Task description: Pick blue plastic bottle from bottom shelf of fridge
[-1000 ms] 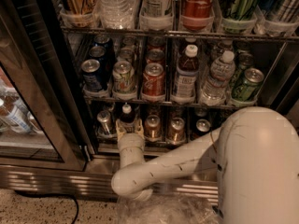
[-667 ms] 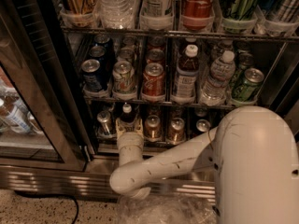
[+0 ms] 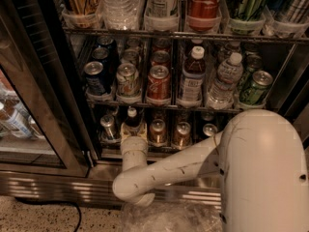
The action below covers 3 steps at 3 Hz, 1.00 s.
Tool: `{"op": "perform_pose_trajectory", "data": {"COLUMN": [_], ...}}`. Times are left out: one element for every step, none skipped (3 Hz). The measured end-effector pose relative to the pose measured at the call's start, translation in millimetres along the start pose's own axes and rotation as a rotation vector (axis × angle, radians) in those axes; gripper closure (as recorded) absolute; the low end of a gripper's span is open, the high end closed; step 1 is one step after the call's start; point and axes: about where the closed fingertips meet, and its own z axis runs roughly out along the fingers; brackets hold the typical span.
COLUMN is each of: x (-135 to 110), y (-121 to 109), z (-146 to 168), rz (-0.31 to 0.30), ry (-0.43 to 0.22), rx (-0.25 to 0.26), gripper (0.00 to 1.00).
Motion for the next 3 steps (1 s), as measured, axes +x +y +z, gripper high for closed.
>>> {"op": "perform_pose_trajectory", "data": {"x": [0.0,-4.2,-15.6], "y": [0.0,-0.7,-3.4], "z": [0.0,-1.9,-7.8], "rz": [0.000,0.010,0.025], "ry": [0.000,-0.010,-0.058], "rx": [0.000,0.002,0.023], "gripper": [1.00,1.00,1.00]}}
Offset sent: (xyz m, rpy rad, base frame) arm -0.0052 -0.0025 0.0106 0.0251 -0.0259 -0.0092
